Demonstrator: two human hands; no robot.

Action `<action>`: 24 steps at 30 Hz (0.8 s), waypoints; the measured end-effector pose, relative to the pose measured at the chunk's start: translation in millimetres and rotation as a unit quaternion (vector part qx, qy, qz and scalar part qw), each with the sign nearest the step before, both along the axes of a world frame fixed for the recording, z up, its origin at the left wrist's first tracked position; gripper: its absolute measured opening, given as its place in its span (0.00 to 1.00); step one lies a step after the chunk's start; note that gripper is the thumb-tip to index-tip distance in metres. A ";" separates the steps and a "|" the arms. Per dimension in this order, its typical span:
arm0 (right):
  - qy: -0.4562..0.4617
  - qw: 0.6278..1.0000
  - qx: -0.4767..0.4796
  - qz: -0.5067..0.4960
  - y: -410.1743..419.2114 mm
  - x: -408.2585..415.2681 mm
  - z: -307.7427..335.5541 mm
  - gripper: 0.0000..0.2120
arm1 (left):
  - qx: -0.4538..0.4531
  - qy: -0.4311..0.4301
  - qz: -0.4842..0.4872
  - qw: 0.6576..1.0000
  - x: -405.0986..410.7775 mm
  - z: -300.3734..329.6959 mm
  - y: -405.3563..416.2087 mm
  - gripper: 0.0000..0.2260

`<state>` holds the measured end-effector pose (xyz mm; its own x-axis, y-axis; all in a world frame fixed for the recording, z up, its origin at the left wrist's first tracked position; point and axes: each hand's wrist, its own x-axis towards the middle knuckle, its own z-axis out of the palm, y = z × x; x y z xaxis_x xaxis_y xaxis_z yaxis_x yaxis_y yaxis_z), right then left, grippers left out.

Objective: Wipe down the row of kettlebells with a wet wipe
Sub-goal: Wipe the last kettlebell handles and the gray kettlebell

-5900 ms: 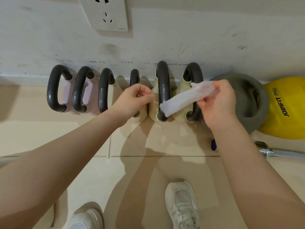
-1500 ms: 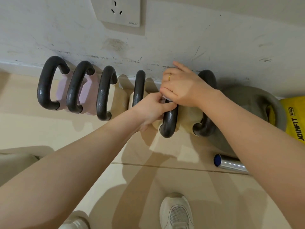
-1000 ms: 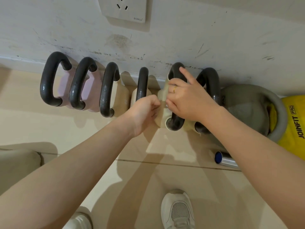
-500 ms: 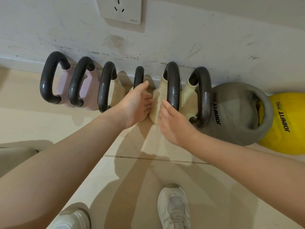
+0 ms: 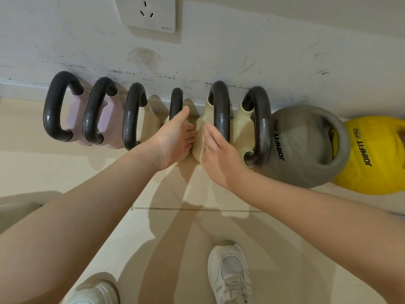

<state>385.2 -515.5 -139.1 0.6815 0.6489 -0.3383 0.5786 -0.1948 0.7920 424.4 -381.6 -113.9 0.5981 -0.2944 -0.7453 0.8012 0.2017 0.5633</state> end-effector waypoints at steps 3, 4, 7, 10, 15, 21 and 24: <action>0.003 0.999 -0.031 0.010 -1.1 -13.4 -11.0 0.24 | -0.008 0.005 0.014 1.000 1.0 0.1 0.8 0.35; 0.003 0.999 -0.044 0.014 -5.0 -19.0 -15.6 0.25 | -0.015 0.007 0.021 1.000 1.3 0.9 0.5 0.35; -0.020 0.999 0.034 0.005 -18.5 -13.8 -19.0 0.23 | -0.013 -0.007 0.033 0.999 0.6 2.4 -2.5 0.35; -0.052 0.971 0.232 -0.035 -26.7 -6.6 -14.2 0.24 | 0.002 -0.033 0.038 0.999 -2.2 -2.2 -4.4 0.33; 0.026 0.832 0.493 -0.255 -20.8 -23.2 -23.4 0.33 | 0.056 -0.077 0.003 0.995 -6.9 -9.7 -4.6 0.29; 0.289 0.207 0.810 -0.466 4.8 -0.1 -9.7 0.12 | 0.092 -0.109 -0.023 0.989 -10.7 1.2 -17.0 0.22; 0.352 0.065 0.763 -0.538 -4.1 20.7 -7.4 0.26 | 0.103 -0.118 -0.013 0.988 -13.3 4.0 -21.8 0.20</action>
<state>405.9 -519.5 -146.5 0.7741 -0.0026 -0.6330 -0.6325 0.0365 -0.7737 411.1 -403.4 -109.9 0.7563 -0.1685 -0.6322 0.6466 0.0455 0.7614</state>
